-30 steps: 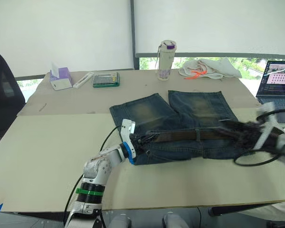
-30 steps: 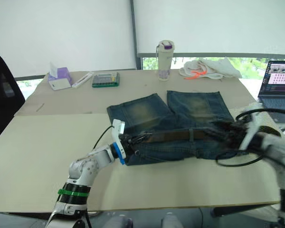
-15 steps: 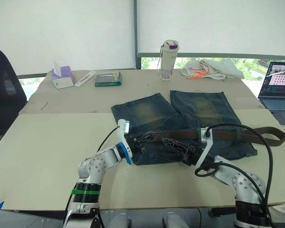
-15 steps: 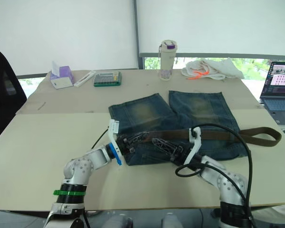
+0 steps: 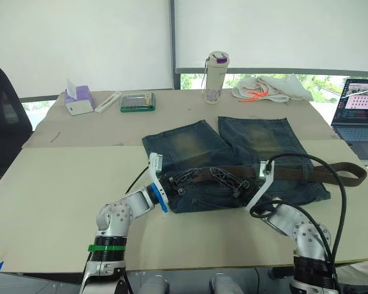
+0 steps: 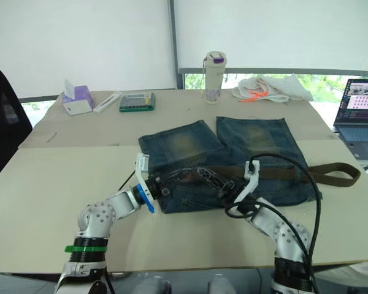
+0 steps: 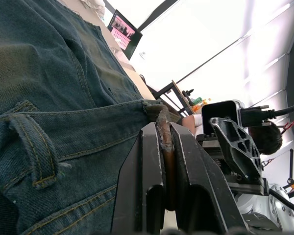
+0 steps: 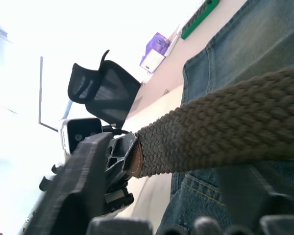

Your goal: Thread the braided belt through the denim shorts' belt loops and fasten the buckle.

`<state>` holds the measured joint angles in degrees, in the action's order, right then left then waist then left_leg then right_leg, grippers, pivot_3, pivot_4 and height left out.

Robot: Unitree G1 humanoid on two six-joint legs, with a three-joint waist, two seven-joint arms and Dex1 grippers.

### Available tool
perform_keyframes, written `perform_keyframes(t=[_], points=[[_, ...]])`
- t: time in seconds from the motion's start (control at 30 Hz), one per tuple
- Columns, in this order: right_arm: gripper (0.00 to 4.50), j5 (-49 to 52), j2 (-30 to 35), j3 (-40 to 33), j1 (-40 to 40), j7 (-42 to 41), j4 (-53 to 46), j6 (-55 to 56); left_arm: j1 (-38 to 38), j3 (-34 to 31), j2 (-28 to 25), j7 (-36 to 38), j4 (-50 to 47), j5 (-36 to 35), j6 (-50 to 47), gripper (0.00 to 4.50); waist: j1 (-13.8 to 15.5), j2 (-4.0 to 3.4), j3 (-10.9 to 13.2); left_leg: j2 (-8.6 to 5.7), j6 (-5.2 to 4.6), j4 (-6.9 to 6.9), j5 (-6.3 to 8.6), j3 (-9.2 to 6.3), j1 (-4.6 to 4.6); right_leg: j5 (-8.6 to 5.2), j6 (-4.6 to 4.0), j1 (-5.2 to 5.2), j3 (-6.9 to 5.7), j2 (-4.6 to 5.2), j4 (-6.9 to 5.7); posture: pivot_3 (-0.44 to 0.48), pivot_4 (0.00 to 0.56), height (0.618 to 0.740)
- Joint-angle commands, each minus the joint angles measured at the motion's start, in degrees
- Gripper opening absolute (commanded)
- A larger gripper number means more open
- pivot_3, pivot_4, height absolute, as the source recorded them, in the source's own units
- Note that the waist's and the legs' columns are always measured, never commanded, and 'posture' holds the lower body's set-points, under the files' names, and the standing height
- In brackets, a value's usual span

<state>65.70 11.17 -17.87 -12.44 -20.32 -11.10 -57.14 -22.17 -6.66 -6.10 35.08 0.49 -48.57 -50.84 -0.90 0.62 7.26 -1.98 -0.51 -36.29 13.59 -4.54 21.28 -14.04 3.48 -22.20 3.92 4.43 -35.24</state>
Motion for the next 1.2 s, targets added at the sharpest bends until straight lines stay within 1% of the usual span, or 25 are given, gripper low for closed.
perform_keyframes(t=[0.03,0.1,0.2,0.23,0.33,0.37,0.47,0.5,0.57,0.6,0.63,0.67,0.7,0.73,0.83,0.93,0.97,1.2], points=[[1.86,2.6,1.4,-0.6,0.6,-1.9,-3.4,1.0,-0.9,0.4,-0.5,1.0,-1.3,0.3,1.4,0.00,0.0,0.00,0.0,0.00,0.00,0.00,0.00,0.00,0.00,0.00,0.00,0.00,0.00,0.00,0.00,0.000,0.150,0.740],[1.09,2.6,1.7,-0.4,0.6,-1.8,-3.2,1.3,-0.9,0.6,-0.6,1.0,-1.2,0.3,1.5,0.00,0.0,0.00,0.0,0.00,0.00,0.00,0.00,0.01,0.00,0.00,0.00,0.00,0.00,0.00,0.02,0.000,0.150,0.740],[0.14,2.4,1.9,0.1,0.3,-1.7,-3.0,1.6,-0.9,1.0,-0.9,1.3,-1.3,0.5,1.6,0.00,0.0,0.00,0.0,0.01,0.00,0.01,0.00,0.01,0.00,0.00,0.00,0.00,0.00,0.00,0.01,0.000,0.150,0.740],[0.06,2.2,2.1,0.3,0.1,-1.9,-2.9,1.6,-1.0,1.1,-0.9,1.3,-1.2,0.5,1.7,0.00,0.0,0.00,0.0,0.00,0.00,0.01,0.00,0.01,0.00,0.00,0.00,0.00,0.00,-0.01,0.01,0.000,0.150,0.740],[0.06,1.8,2.3,1.1,-0.1,-1.9,-2.8,1.7,-0.8,1.4,-1.2,1.7,-1.5,0.4,1.9,0.00,0.0,0.00,0.0,0.00,0.00,0.01,0.00,0.01,0.00,0.00,0.00,0.00,0.00,0.00,0.02,0.000,0.150,0.740],[0.00,1.4,2.4,1.4,-0.2,-1.7,-2.8,1.7,-0.6,1.6,-1.6,2.5,-2.0,0.5,2.5,0.82,0.0,0.00,0.0,0.00,0.00,0.01,0.00,0.01,0.00,0.00,0.00,0.00,0.00,0.00,0.02,0.000,0.150,0.740],[0.00,0.2,1.7,2.0,-1.0,1.0,-2.4,2.5,0.1,1.5,-2.8,3.3,-2.8,1.2,3.9,1.69,-0.1,0.00,0.0,0.00,0.00,0.01,0.00,0.01,0.00,0.00,0.00,0.00,0.00,0.00,0.03,0.000,0.150,0.740],[0.00,-0.2,1.2,1.9,-1.2,2.4,-2.3,2.8,0.3,1.5,-3.7,3.7,-2.9,1.9,4.2,2.08,-0.1,0.00,0.0,0.01,0.00,0.02,0.00,0.01,0.00,0.00,0.00,0.00,0.00,0.00,0.03,0.000,0.150,0.740],[0.00,-0.4,0.2,1.7,-1.6,6.1,-2.2,2.5,1.0,2.6,-6.9,4.8,-3.4,5.0,6.3,2.86,-0.2,0.00,0.0,0.02,0.00,0.05,0.00,0.01,-0.02,0.00,-0.01,-0.02,0.00,-0.01,0.02,0.000,0.150,0.740],[0.00,-0.2,-0.4,1.5,-1.7,8.2,-2.2,2.3,1.3,3.0,-8.7,5.4,-3.5,6.8,7.6,3.09,-0.3,0.00,0.0,0.03,0.00,0.07,0.00,0.01,-0.02,0.00,-0.01,-0.03,0.00,-0.02,0.02,0.000,0.150,0.740],[0.00,-0.2,-0.9,1.2,-1.9,10.7,-2.0,2.1,1.5,3.2,-10.3,5.9,-3.6,8.1,8.8,3.47,-0.3,0.00,0.0,0.03,0.00,0.09,0.00,0.01,-0.03,-0.01,-0.02,-0.04,0.00,-0.02,0.01,0.000,0.150,0.740],[0.00,-0.6,-1.2,1.1,-2.1,12.5,-1.9,2.2,1.6,2.8,-11.4,6.2,-3.7,8.6,9.7,3.67,-0.2,-0.01,0.0,0.04,0.00,0.13,0.00,0.01,-0.05,0.00,-0.02,-0.04,0.01,-0.02,0.02,0.000,0.150,0.740],[0.00,-0.6,-1.3,1.0,-2.3,13.6,-1.9,2.3,1.6,2.2,-12.2,6.5,-3.6,8.6,10.2,4.15,-0.2,-0.02,0.0,0.03,0.01,0.17,-0.01,0.01,-0.06,-0.01,-0.04,-0.06,0.01,0.00,0.02,0.000,0.150,0.740],[0.00,-0.5,-1.4,0.8,-2.6,15.2,-2.0,2.2,1.8,2.0,-13.6,7.4,-3.6,9.2,11.0,4.45,-0.1,-0.02,0.0,0.02,0.01,0.18,-0.01,0.01,-0.06,-0.01,-0.04,-0.06,0.01,0.02,0.02,0.000,0.150,0.740],[0.00,-0.3,-1.3,0.5,-3.1,18.6,-2.2,1.9,2.8,2.3,-16.8,9.7,-3.7,10.1,11.9,4.48,0.1,-0.02,0.0,0.01,0.02,0.18,-0.01,0.01,-0.04,-0.01,-0.04,-0.06,0.01,0.07,0.06,0.000,0.150,0.740],[0.00,0.7,-1.7,-0.7,-3.4,21.4,-1.7,2.2,3.3,1.9,-17.9,10.6,-2.7,10.1,11.9,4.48,0.2,-0.02,0.0,0.02,0.02,0.21,-0.01,-0.01,-0.04,-0.01,-0.04,-0.05,0.00,0.08,0.10,0.000,0.150,0.740],[0.00,1.1,-1.7,-1.1,-3.3,22.2,-1.7,2.3,3.5,2.5,-18.3,10.8,-2.5,11.1,12.6,4.48,0.2,-0.02,0.0,0.03,0.02,0.21,-0.01,-0.01,-0.04,-0.01,-0.04,-0.05,0.00,0.08,0.10,0.000,0.150,0.740],[0.00,3.5,-0.8,-3.1,-1.9,24.9,-2.7,2.2,4.0,3.9,-17.2,11.1,-3.1,12.4,12.9,4.48,0.0,-0.02,0.0,0.03,0.02,0.23,-0.01,0.00,-0.04,-0.01,-0.04,-0.05,0.00,0.05,0.09,0.000,0.150,0.740]])
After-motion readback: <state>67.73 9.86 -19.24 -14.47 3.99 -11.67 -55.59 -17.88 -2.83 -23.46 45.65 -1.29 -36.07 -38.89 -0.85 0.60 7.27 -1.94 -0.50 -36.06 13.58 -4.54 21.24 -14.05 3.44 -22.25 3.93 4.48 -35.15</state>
